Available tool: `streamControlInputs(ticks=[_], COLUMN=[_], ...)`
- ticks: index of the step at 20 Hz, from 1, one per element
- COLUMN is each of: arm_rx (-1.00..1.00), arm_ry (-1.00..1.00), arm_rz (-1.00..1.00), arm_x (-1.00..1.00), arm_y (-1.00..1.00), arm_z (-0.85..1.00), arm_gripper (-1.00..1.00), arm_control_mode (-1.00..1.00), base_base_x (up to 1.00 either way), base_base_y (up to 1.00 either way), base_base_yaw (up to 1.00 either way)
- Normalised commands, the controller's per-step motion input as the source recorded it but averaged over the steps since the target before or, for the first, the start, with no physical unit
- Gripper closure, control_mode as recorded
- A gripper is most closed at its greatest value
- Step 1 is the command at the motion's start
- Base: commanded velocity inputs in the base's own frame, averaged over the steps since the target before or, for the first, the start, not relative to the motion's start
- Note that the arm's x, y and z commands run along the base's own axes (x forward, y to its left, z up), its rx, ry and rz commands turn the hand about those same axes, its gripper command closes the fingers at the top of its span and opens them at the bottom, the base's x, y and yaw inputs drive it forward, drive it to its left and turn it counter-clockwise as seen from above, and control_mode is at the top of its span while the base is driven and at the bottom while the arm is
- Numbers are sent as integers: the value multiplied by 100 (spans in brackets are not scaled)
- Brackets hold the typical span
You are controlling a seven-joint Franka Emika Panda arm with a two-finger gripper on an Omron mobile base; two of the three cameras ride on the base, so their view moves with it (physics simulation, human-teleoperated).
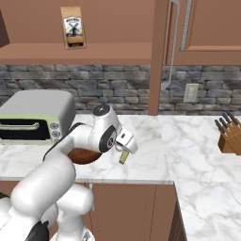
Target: Pick the egg and butter from the fridge and place them by the bowl for mixing.
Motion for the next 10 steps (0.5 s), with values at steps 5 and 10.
streamControlInputs(ticks=[5,10], arm_rx=[2,0], arm_ry=[6,3], arm_rz=[-2,0], arm_x=[42,36], arm_y=[-10,-18], arm_z=[-53,-45], arm_gripper=[100,100], arm_control_mode=[-100,-100], base_base_x=[0,0], base_base_y=[0,0], base_base_yaw=[0,0])
